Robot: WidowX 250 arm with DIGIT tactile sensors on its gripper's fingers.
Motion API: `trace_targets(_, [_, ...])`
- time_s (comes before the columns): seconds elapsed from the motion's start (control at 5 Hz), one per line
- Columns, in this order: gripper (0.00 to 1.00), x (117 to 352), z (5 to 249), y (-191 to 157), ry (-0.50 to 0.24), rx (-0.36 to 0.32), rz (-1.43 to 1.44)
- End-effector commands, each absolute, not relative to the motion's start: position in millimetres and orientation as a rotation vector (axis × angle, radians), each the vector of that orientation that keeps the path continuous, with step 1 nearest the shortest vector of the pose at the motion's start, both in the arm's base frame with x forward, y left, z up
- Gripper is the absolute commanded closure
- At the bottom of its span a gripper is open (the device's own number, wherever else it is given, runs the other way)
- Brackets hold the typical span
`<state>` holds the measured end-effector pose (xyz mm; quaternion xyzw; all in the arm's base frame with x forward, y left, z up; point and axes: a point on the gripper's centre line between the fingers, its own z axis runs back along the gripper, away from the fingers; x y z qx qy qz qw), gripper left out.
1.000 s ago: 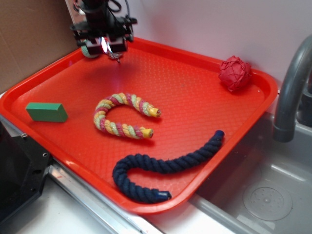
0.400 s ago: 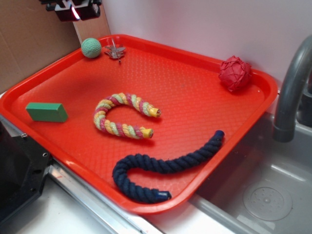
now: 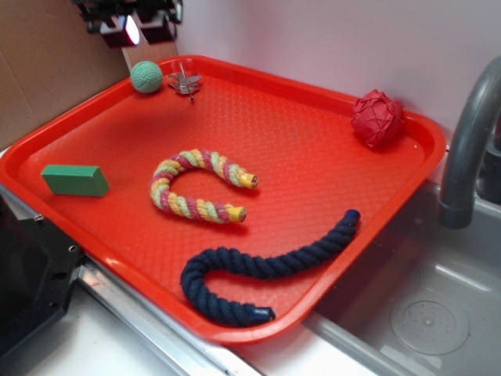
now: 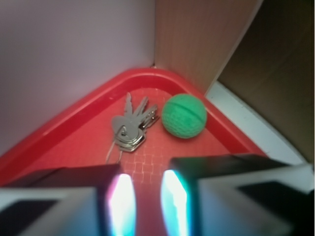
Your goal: Grab the silver keys.
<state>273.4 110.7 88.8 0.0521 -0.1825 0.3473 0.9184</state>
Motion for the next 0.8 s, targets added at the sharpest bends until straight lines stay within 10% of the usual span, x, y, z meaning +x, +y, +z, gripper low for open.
trace_targets(0.0, [0.0, 300.7, 76.7, 116.5, -0.439, 0.162, 0.686])
trace_targets(0.4, [0.0, 308.1, 61.9, 116.8, -0.409, 0.175, 0.697])
trace_targets(0.6, [0.46, 307.1, 58.2, 117.9, -0.406, 0.191, 0.711])
